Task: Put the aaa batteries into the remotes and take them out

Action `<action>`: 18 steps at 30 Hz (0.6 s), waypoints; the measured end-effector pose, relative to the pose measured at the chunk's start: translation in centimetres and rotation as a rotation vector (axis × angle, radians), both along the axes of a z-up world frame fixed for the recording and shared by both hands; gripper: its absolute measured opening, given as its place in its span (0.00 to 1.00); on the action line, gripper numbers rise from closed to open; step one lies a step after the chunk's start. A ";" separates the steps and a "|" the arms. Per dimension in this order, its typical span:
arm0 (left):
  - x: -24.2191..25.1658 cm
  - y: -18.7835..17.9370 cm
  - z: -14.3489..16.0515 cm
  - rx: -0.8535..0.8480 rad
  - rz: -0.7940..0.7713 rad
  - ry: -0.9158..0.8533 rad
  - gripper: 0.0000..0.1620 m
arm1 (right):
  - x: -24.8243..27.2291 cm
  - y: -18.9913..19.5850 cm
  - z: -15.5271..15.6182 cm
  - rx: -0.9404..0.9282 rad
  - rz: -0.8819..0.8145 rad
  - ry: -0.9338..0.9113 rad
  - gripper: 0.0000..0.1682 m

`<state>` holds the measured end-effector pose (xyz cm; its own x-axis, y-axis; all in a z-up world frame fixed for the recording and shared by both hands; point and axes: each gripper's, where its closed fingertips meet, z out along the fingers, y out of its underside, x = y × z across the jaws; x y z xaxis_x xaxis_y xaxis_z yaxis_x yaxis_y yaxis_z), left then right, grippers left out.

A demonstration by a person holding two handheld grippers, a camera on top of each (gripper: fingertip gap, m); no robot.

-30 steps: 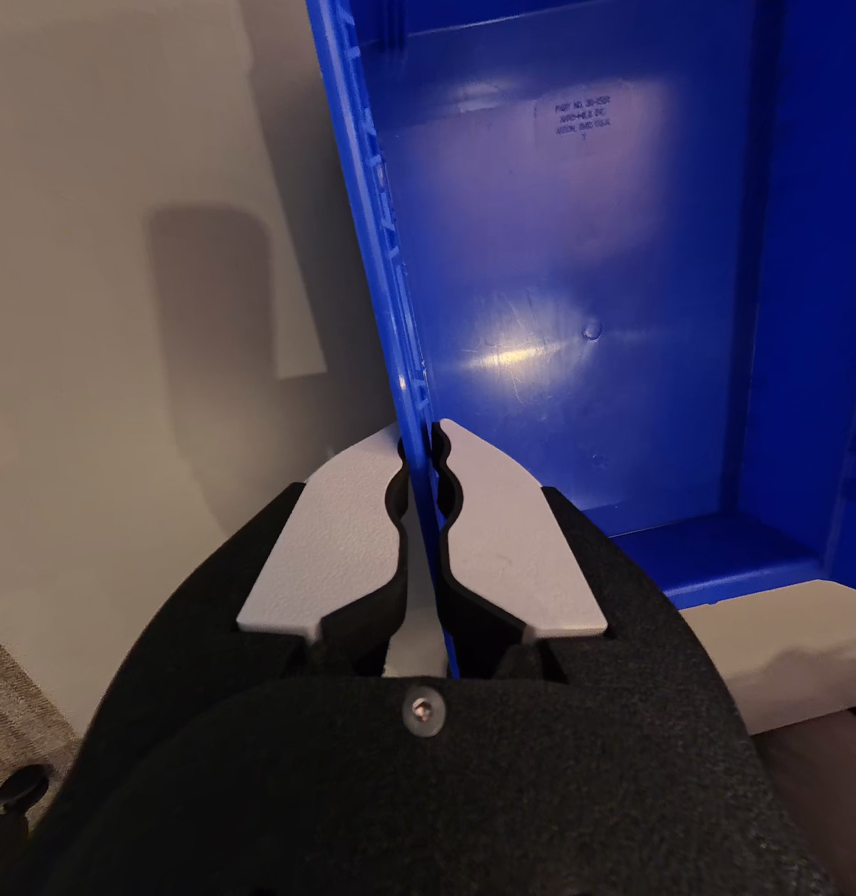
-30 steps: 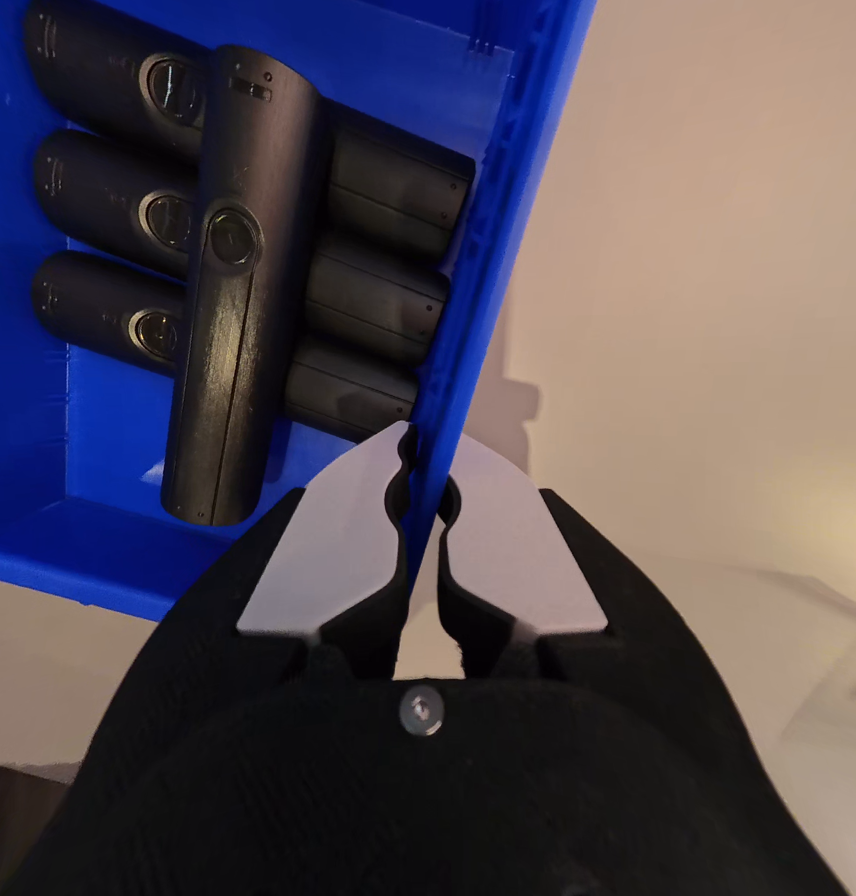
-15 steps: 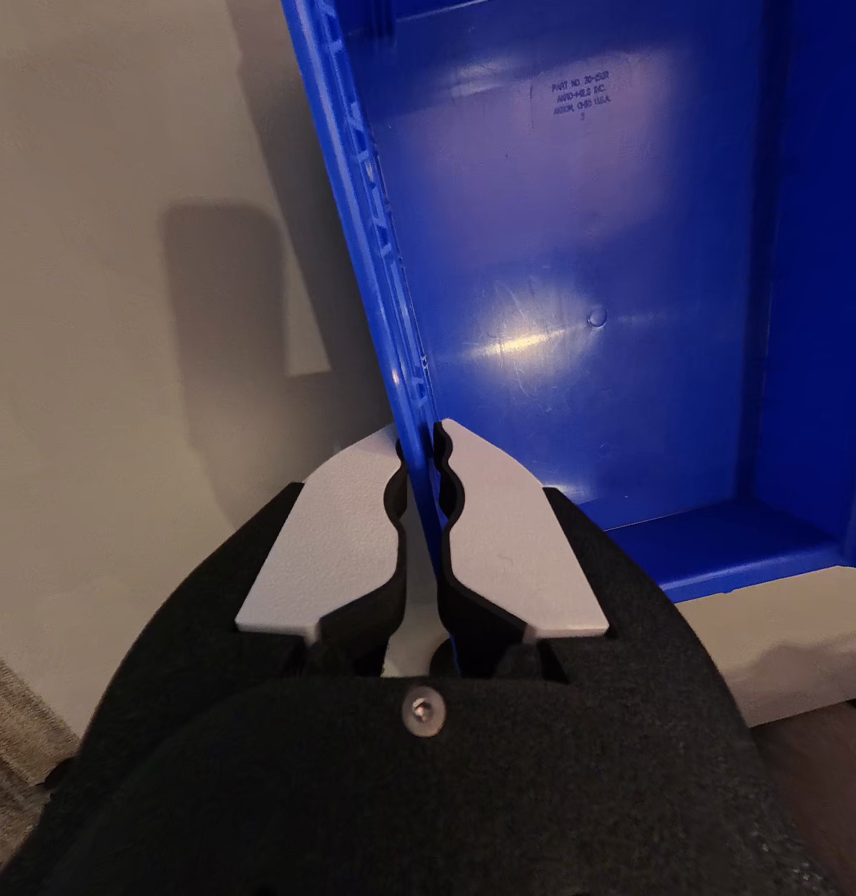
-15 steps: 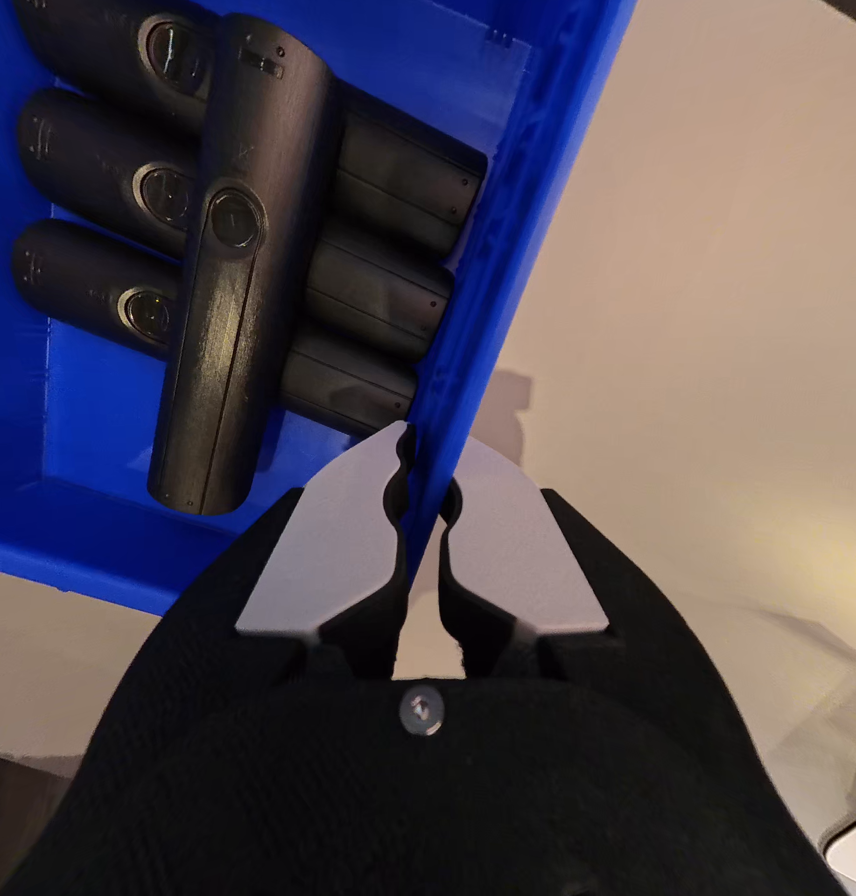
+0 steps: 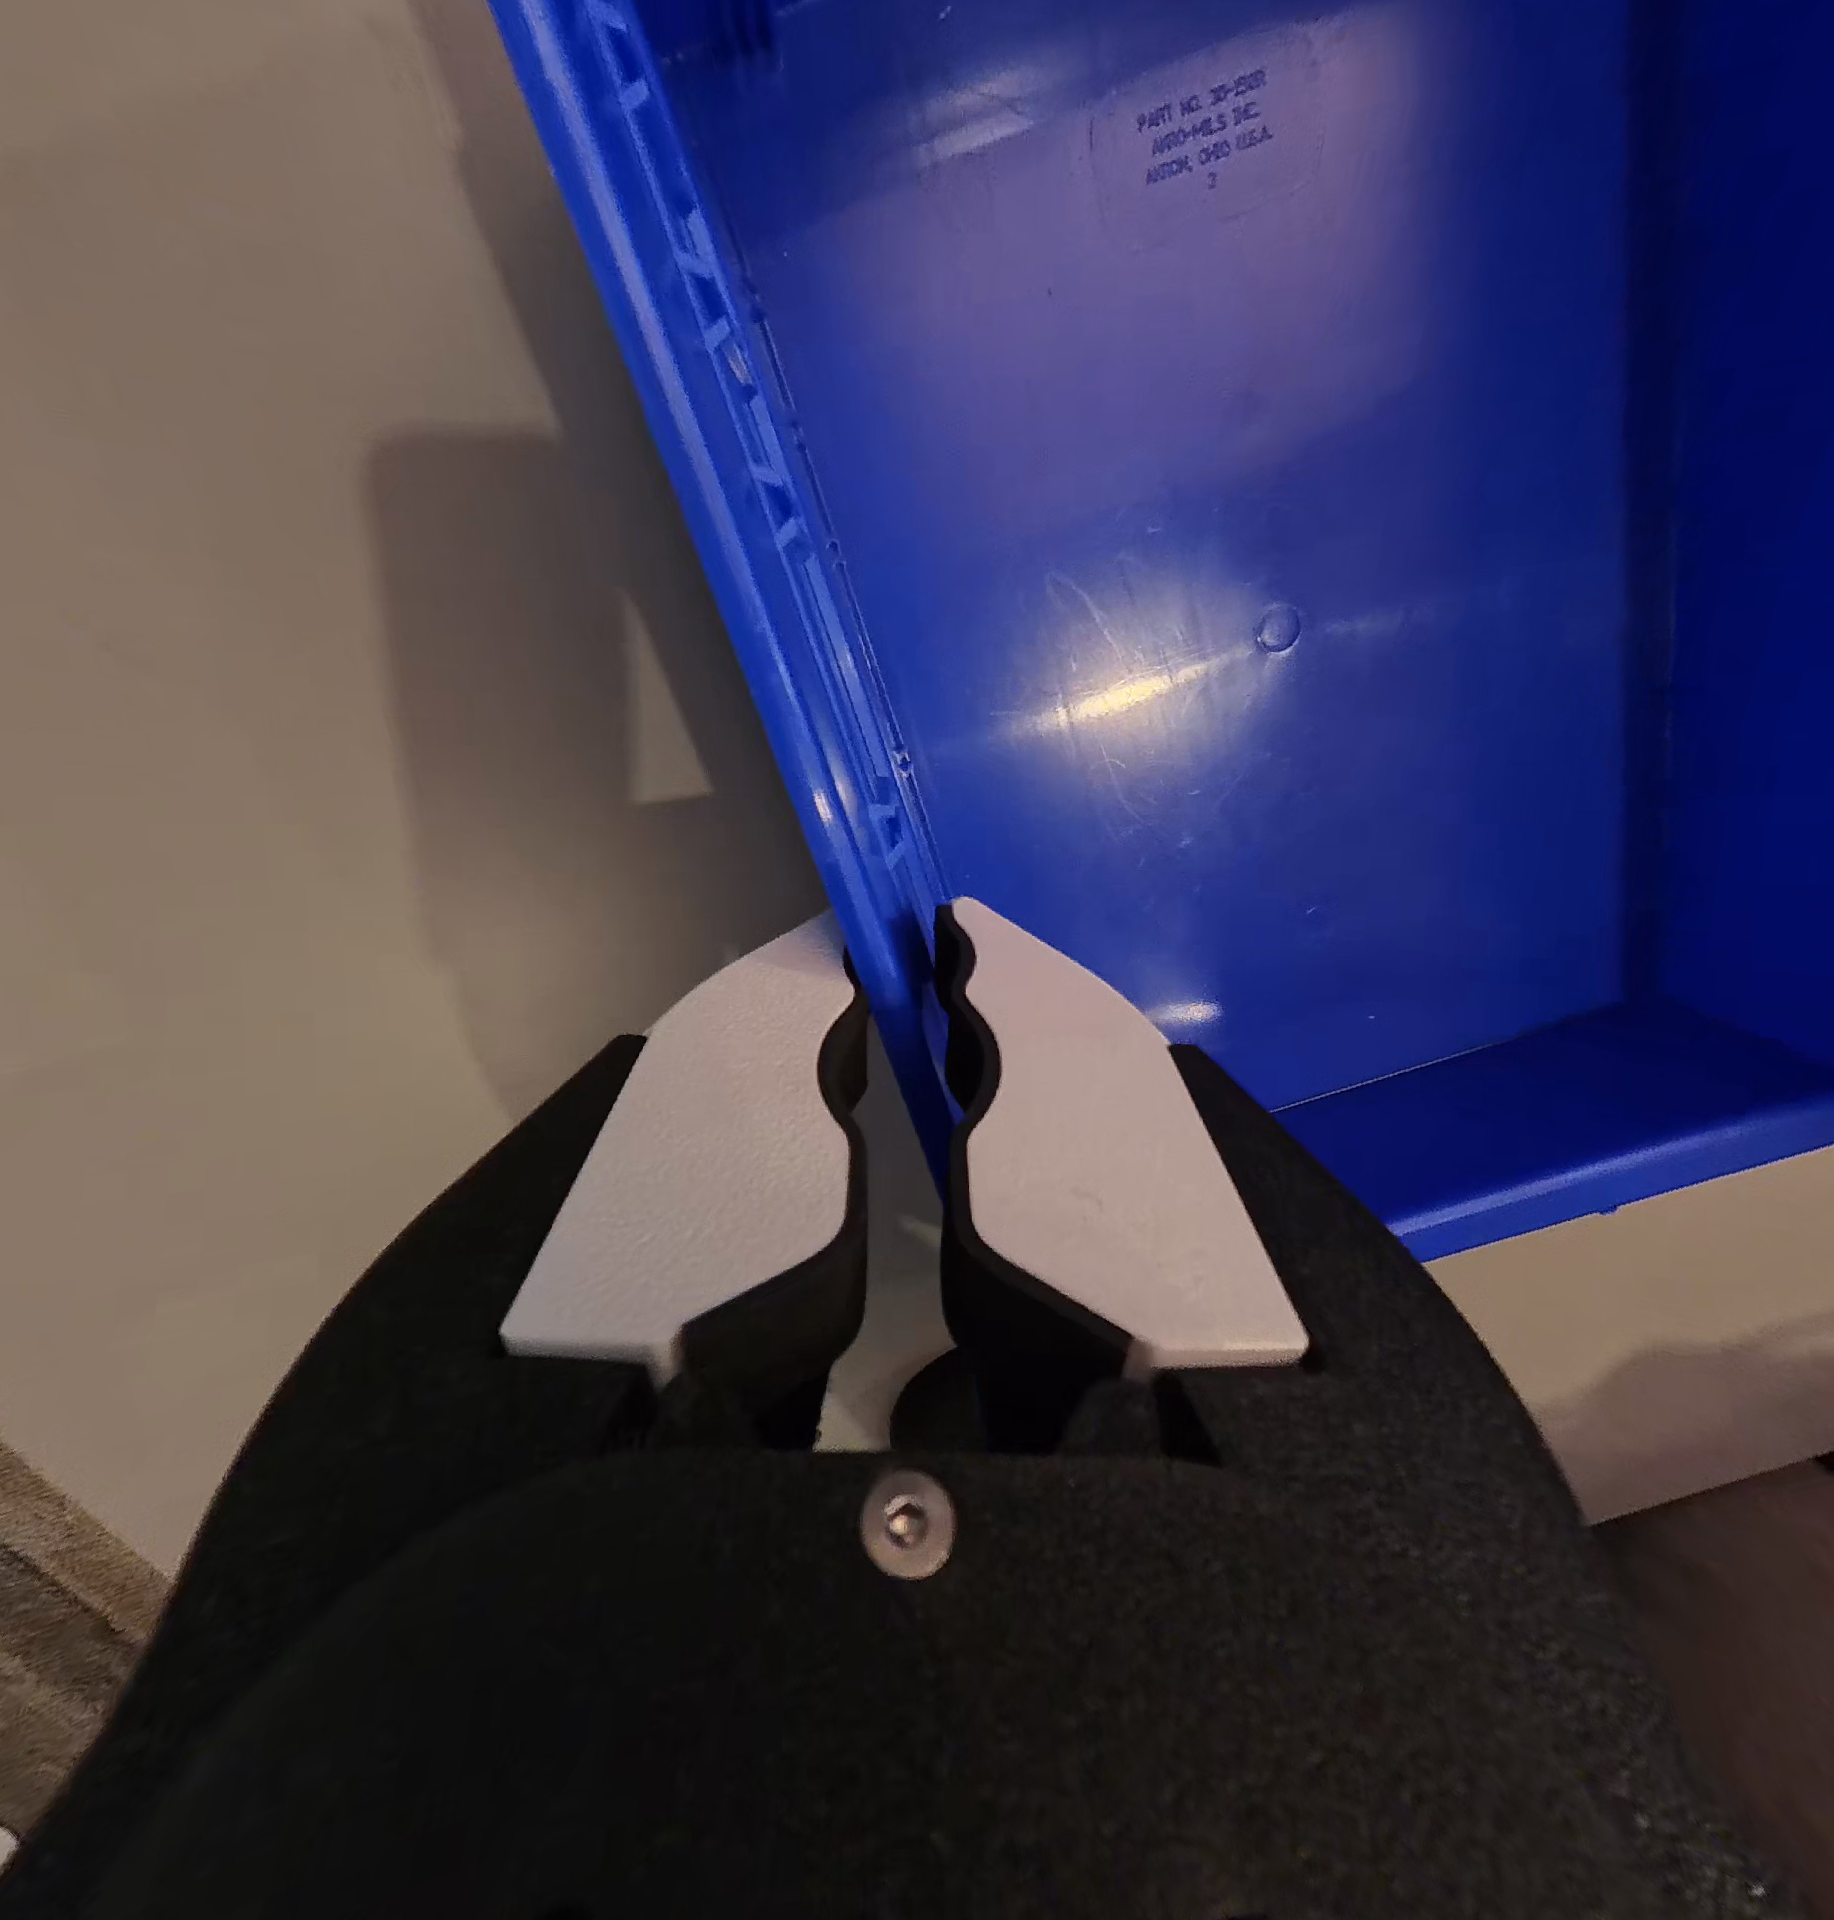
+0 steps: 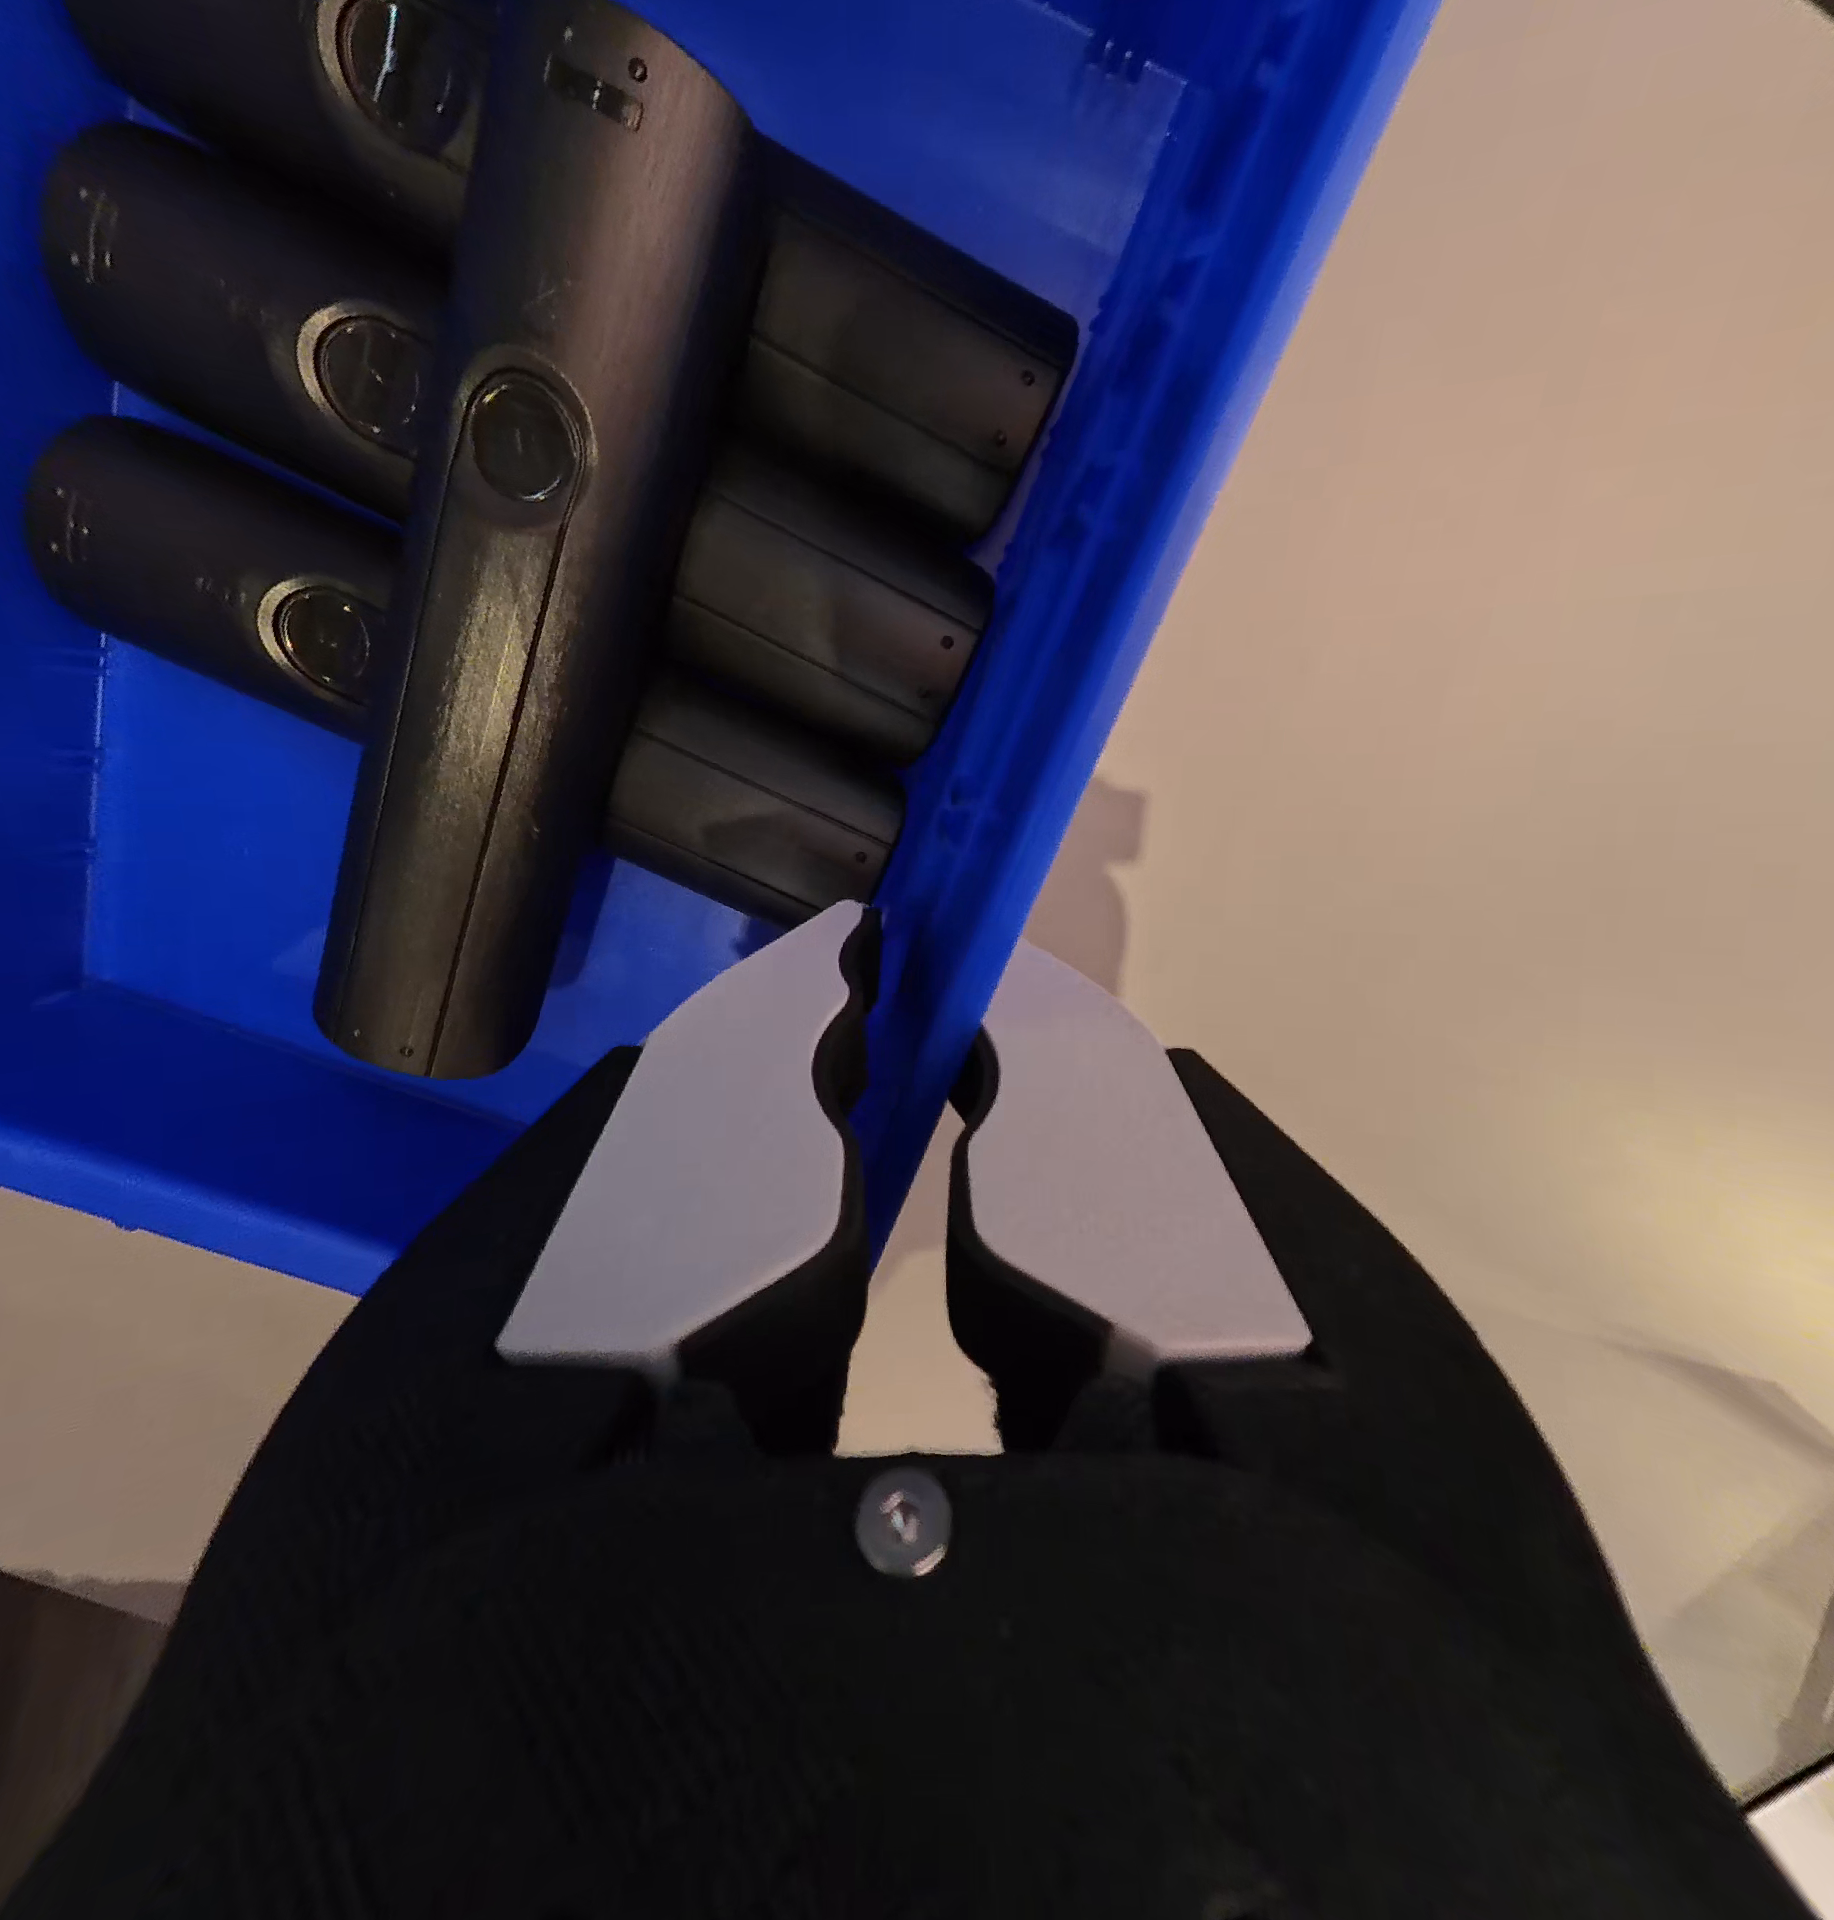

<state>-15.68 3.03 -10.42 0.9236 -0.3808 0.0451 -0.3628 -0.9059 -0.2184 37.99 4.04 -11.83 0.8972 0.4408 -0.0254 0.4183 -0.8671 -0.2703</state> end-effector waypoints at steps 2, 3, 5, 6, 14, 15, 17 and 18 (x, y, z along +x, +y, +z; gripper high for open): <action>0.3 0.0 0.0 0.000 -0.007 0.006 0.06 | -0.2 -0.1 0.0 -0.005 0.000 0.000 0.07; 0.4 0.0 0.0 0.000 -0.010 0.010 0.06 | -0.3 -0.1 0.0 -0.008 0.000 0.001 0.07; 0.6 0.0 0.0 -0.001 -0.016 0.015 0.06 | -0.6 -0.2 0.0 -0.013 0.003 -0.001 0.07; 0.8 -0.1 0.0 -0.002 -0.020 0.016 0.07 | -0.7 -0.2 0.0 -0.015 0.004 -0.002 0.08; 1.5 -0.4 0.0 -0.013 -0.040 0.033 0.08 | -1.8 -0.6 0.0 -0.031 0.025 -0.008 0.09; 1.6 -0.4 0.0 -0.014 -0.042 0.035 0.08 | -2.0 -0.6 0.0 -0.033 0.030 -0.007 0.09; 1.8 -0.5 0.0 -0.016 -0.048 0.038 0.09 | -2.3 -0.7 0.0 -0.035 0.039 -0.006 0.10; 2.0 -0.6 0.0 -0.018 -0.051 0.039 0.09 | -2.5 -0.7 0.0 -0.035 0.041 -0.006 0.10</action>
